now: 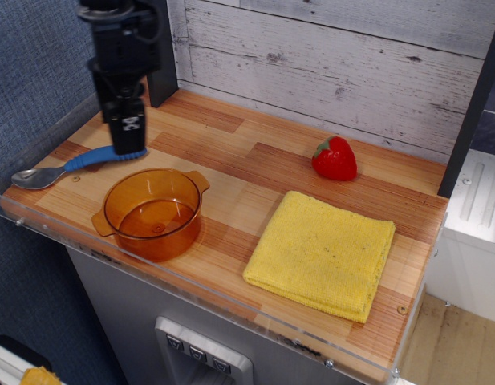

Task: Place the spoon between the bowl and the cloth.

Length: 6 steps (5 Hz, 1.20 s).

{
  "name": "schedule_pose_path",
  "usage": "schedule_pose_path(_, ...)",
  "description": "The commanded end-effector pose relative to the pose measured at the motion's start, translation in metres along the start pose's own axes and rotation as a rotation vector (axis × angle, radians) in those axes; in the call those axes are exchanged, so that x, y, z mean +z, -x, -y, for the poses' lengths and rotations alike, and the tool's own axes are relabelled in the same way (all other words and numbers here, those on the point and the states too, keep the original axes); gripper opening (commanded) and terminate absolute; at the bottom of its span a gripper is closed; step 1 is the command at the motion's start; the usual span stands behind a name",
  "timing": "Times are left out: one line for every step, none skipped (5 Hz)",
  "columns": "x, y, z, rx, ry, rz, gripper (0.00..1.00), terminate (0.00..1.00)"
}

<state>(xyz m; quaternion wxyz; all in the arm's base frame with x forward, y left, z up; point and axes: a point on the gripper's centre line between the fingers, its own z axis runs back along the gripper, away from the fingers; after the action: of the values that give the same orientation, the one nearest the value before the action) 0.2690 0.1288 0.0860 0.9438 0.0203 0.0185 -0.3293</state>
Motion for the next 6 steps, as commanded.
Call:
schedule_pose_path(-0.013,0.013,-0.037,-0.019,-0.103,-0.017,1.00,0.00)
schedule_pose_path(-0.029,0.010,-0.049,0.007,-0.123,-0.002,1.00,0.00)
schedule_pose_path(-0.042,0.008,-0.059,0.016,-0.131,0.010,1.00,0.00)
schedule_pose_path(-0.055,0.007,-0.064,0.006,-0.154,0.017,1.00,0.00)
schedule_pose_path(-0.056,0.010,-0.068,0.023,-0.173,0.022,1.00,0.00)
schedule_pose_path(-0.066,0.011,-0.070,0.014,-0.114,0.020,1.00,0.00)
